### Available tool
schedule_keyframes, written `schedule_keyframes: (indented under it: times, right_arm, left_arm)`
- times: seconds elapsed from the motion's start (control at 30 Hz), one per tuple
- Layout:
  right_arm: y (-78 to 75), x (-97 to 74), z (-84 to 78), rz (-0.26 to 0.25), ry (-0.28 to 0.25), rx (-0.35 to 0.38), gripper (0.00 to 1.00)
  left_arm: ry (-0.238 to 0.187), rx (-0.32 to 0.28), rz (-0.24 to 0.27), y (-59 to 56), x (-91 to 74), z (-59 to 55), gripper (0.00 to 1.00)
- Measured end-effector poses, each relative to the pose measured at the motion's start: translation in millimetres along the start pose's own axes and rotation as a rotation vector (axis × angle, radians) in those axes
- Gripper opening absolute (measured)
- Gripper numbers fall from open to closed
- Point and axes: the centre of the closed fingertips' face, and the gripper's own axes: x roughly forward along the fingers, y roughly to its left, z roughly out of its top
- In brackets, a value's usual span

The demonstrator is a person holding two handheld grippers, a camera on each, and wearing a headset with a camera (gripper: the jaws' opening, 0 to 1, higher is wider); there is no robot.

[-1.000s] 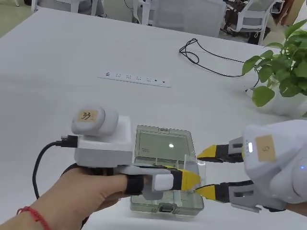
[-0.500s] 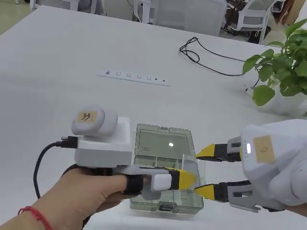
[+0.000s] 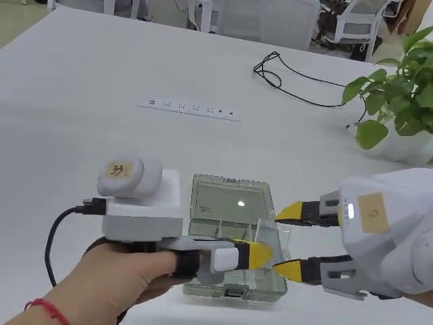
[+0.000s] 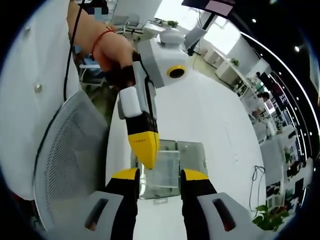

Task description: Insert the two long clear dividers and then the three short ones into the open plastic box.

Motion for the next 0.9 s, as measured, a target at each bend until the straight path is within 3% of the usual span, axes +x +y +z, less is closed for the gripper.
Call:
schedule_keyframes:
  times: [0.1, 0.17, 0.2, 0.23, 0.27, 0.3, 0.4, 0.5, 0.63, 0.9]
  right_arm:
    - [-1.6, -5.1, 5.0, 0.036, -0.057, 0.081, 0.33]
    - [-4.6, -11.6, 7.8, 0.08, -0.106, 0.148, 0.32]
    - [-5.2, -16.6, 10.0, 0.118, -0.136, 0.178, 0.31]
    - [-4.7, -19.8, 11.7, 0.146, -0.156, 0.192, 0.29]
    - [-2.1, -24.1, 15.7, 0.192, -0.188, 0.22, 0.27]
    - [-1.1, -25.5, 16.8, 0.208, -0.198, 0.228, 0.26]
    - [7.6, -33.6, 22.8, 0.32, -0.235, 0.255, 0.22]
    - [14.0, -36.6, 20.4, 0.405, -0.239, 0.253, 0.18]
    - [29.5, -38.4, 22.3, 0.501, -0.228, 0.238, 0.15]
    - [39.7, -36.5, 27.2, 0.586, -0.247, 0.236, 0.07]
  left_arm:
    - [0.009, 0.103, -0.011, -2.4, -2.1, -1.1, 0.0]
    - [0.02, 0.22, -0.033, -8.1, -3.9, -2.5, 0.0]
    - [0.035, 0.323, -0.047, -12.7, -5.5, -5.4, 0.0]
    - [0.042, 0.342, -0.054, -15.1, -6.0, -6.9, 0.0]
    - [0.052, 0.404, -0.076, -20.2, -7.2, -9.5, 0.0]
    - [0.052, 0.444, -0.088, -22.6, -7.7, -9.9, 0.0]
    - [0.064, 0.538, -0.14, -34.1, -10.5, -15.5, 0.0]
    - [0.058, 0.598, -0.169, -40.8, -12.2, -18.1, 0.0]
    - [0.065, 0.621, -0.193, -45.1, -14.1, -22.5, 0.0]
    - [0.052, 0.649, -0.228, -54.0, -16.2, -23.3, 0.0]
